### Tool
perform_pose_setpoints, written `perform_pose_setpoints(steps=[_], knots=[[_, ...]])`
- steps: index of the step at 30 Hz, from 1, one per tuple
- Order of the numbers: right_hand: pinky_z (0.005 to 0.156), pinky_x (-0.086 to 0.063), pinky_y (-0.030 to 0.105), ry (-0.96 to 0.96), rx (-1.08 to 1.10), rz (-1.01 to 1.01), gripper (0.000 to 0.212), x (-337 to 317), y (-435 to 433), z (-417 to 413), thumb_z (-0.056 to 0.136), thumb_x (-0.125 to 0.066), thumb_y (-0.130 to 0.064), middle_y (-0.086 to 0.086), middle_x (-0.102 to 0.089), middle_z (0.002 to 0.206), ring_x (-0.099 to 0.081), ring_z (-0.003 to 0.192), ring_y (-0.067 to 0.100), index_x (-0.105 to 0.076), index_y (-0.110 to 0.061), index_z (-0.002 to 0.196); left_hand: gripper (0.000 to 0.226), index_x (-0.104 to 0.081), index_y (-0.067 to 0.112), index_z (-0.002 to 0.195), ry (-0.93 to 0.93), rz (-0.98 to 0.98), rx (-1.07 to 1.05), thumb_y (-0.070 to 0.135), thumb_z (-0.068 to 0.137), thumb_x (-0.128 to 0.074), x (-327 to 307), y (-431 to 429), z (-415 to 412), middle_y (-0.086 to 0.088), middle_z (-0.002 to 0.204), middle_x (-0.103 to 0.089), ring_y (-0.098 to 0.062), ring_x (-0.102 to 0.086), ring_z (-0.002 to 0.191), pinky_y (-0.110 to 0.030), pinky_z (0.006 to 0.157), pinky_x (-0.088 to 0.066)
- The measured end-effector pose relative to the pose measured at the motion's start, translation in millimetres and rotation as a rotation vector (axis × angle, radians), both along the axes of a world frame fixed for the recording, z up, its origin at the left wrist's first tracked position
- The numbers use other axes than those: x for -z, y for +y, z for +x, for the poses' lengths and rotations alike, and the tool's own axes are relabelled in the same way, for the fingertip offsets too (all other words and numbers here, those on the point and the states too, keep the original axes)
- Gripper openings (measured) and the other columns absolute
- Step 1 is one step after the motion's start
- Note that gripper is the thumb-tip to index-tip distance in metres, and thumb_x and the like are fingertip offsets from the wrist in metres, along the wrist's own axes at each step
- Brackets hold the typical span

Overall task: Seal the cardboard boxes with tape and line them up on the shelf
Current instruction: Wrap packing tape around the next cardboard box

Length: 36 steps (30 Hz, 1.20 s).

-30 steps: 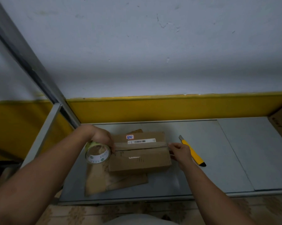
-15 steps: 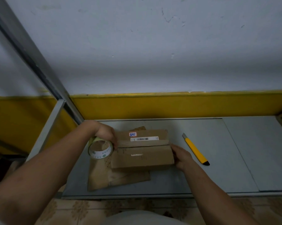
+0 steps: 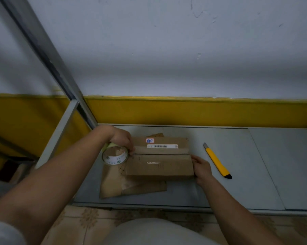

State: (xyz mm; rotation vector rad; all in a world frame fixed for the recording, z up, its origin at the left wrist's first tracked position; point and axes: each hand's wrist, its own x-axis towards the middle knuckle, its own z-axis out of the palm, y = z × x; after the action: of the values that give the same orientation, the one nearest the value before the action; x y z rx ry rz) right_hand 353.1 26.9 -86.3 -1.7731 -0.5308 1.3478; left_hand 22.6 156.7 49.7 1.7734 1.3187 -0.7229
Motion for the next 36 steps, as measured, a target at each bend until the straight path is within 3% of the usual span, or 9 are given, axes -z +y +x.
perform_pose_setpoints(steps=[5,10,14,16,18,20,23,29,36], knots=[[0.086,-0.045,0.029,-0.557,-0.049,0.315,0.026,-42.8,11.5,0.3,0.108,-0.046,-0.017,0.005,-0.066,0.111,-0.062,0.110,0.023,-0.067,-0.008,0.121,0.031,-0.083,0.023,0.105,-0.013,0.006,-0.027,0.046,0.101,-0.063,-3.3,-1.2,0.8,-0.003,0.116,-0.074,-0.026,-0.066,0.113,-0.043,0.098,-0.053],[0.124,-0.023,0.041,-0.898,-0.810,0.506,0.060,-64.0,18.5,-54.3,0.107,-0.037,-0.052,0.000,-0.031,0.165,-0.023,0.153,0.018,-0.033,-0.023,0.159,0.030,-0.081,0.026,0.103,0.042,0.021,-0.004,0.050,0.100,-0.065,-5.8,-1.1,5.0,0.002,0.112,-0.070,-0.022,-0.066,0.108,-0.042,0.096,-0.054],[0.129,-0.001,0.046,-1.158,-1.047,0.409,0.090,-37.5,11.5,-62.0,0.097,-0.018,-0.079,-0.002,0.008,0.173,0.011,0.158,0.015,0.001,-0.023,0.165,0.037,-0.074,0.032,0.114,0.035,0.055,-0.030,0.062,0.094,-0.068,-20.5,-4.7,-7.2,0.006,0.120,-0.064,-0.022,-0.062,0.112,-0.045,0.097,-0.055],[0.129,0.004,0.044,-1.216,-1.049,0.406,0.096,-32.2,10.7,-62.4,0.094,-0.016,-0.083,-0.002,0.013,0.172,0.017,0.157,0.014,0.007,-0.022,0.165,0.044,-0.073,0.033,0.117,0.000,0.113,-0.024,0.068,0.092,-0.066,-27.8,-10.1,-20.1,0.009,0.120,-0.063,-0.018,-0.059,0.109,-0.040,0.093,-0.052],[0.128,0.008,0.042,-1.247,-1.041,0.404,0.099,-30.8,10.4,-66.2,0.094,-0.016,-0.085,-0.001,0.013,0.172,0.018,0.157,0.014,0.009,-0.020,0.164,0.050,-0.078,0.029,0.097,-0.062,0.158,-0.012,0.076,0.090,-0.061,-28.5,-16.1,-35.5,0.012,0.094,-0.070,-0.008,-0.063,0.085,-0.031,0.077,-0.051],[0.128,0.007,0.043,-1.259,-1.041,0.403,0.100,-29.7,9.8,-69.7,0.093,-0.015,-0.085,0.000,0.011,0.172,0.016,0.157,0.015,0.009,-0.019,0.164,0.065,-0.073,0.023,0.073,-0.154,0.186,-0.011,0.084,0.085,-0.057,-27.6,-24.2,-47.5,0.012,0.064,-0.060,-0.006,-0.050,0.056,-0.028,0.061,-0.042],[0.129,0.000,0.046,-1.251,-1.028,0.411,0.101,-28.3,8.5,-71.3,0.093,-0.014,-0.086,-0.001,0.011,0.172,0.014,0.158,0.015,0.010,-0.019,0.164,0.087,-0.058,0.018,0.067,-0.316,0.272,-0.079,0.104,0.061,-0.050,-21.8,-36.6,-63.6,0.006,0.060,-0.041,-0.013,-0.037,0.052,-0.036,0.057,-0.030],[0.129,-0.002,0.045,-1.210,-0.995,0.446,0.101,-24.5,6.9,-70.0,0.093,-0.019,-0.086,-0.002,0.008,0.172,0.007,0.159,0.016,0.010,-0.021,0.164,0.052,-0.059,0.015,0.067,-0.887,0.274,-0.434,0.061,0.088,-0.071,2.5,-65.4,-78.2,-0.003,0.067,-0.042,-0.020,-0.041,0.062,-0.034,0.061,-0.030],[0.127,0.005,0.040,-1.260,-1.010,0.439,0.100,-22.6,4.9,-74.4,0.094,-0.022,-0.084,-0.001,0.008,0.172,0.006,0.159,0.017,0.007,-0.018,0.165,0.040,-0.064,0.033,0.059,-0.707,0.431,-0.393,0.049,0.093,-0.076,16.2,-64.7,-80.0,0.010,0.057,-0.051,-0.008,-0.049,0.053,-0.032,0.054,-0.035]])
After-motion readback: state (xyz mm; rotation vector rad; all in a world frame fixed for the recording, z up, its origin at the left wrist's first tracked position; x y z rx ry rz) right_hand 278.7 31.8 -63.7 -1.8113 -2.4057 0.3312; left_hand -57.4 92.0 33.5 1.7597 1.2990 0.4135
